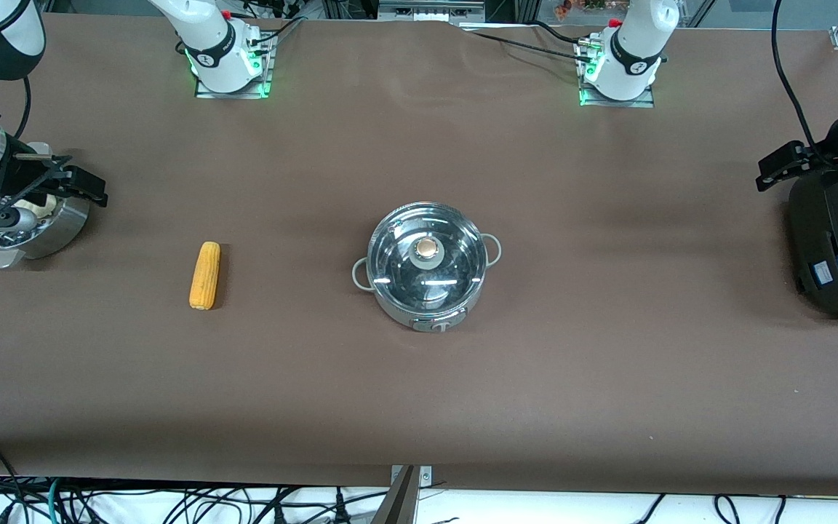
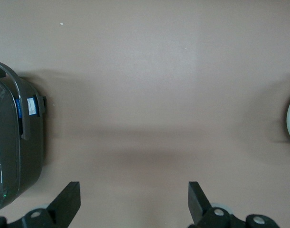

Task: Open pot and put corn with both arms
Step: 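Lower the right gripper onto the yellow corn while the left gripper reaches forward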

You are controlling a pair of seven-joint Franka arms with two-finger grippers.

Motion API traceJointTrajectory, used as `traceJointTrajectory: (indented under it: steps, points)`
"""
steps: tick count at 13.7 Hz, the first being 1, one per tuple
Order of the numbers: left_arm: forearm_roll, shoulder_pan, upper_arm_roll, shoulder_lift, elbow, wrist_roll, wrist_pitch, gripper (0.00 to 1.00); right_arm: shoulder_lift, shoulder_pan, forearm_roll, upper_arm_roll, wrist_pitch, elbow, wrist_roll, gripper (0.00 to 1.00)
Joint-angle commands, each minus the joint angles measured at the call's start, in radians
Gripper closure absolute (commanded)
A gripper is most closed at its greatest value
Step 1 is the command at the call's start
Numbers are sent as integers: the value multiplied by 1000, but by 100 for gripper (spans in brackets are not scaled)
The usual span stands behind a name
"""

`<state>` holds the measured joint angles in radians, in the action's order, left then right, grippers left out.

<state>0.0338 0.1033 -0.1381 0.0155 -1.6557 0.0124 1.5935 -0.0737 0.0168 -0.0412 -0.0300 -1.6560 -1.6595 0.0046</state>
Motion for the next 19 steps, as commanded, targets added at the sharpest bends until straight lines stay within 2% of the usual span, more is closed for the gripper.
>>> traceJointTrajectory:
  steps: [1, 4, 11, 13, 15, 17, 19]
  points:
    - [-5, -10, 11, 27, -27, 6, 8, 0, -20, -6, -2, -8, 16, 20, 12, 0]
    - [-5, -10, 11, 27, -27, 6, 8, 0, -119, -11, 3, -8, 18, 21, 5, 0]
    - [-3, -5, 12, 17, -12, 21, 2, 0, -189, -15, 17, -8, -131, -37, 15, 0]
    - [12, 3, 12, -29, -9, 14, -9, 0, -213, -14, 23, -8, -270, -115, 15, 0]
    - [12, 7, 15, -34, 2, 17, -21, 0, -224, -15, 26, -8, -413, -210, 17, 0]
    - [12, 16, 21, -48, 8, 14, -100, 0, -262, -14, 39, -8, -500, -256, 17, 0]
    - [-23, 10, 22, -34, 2, 11, -119, 0, -308, -14, 70, -10, -592, -295, 15, 0]
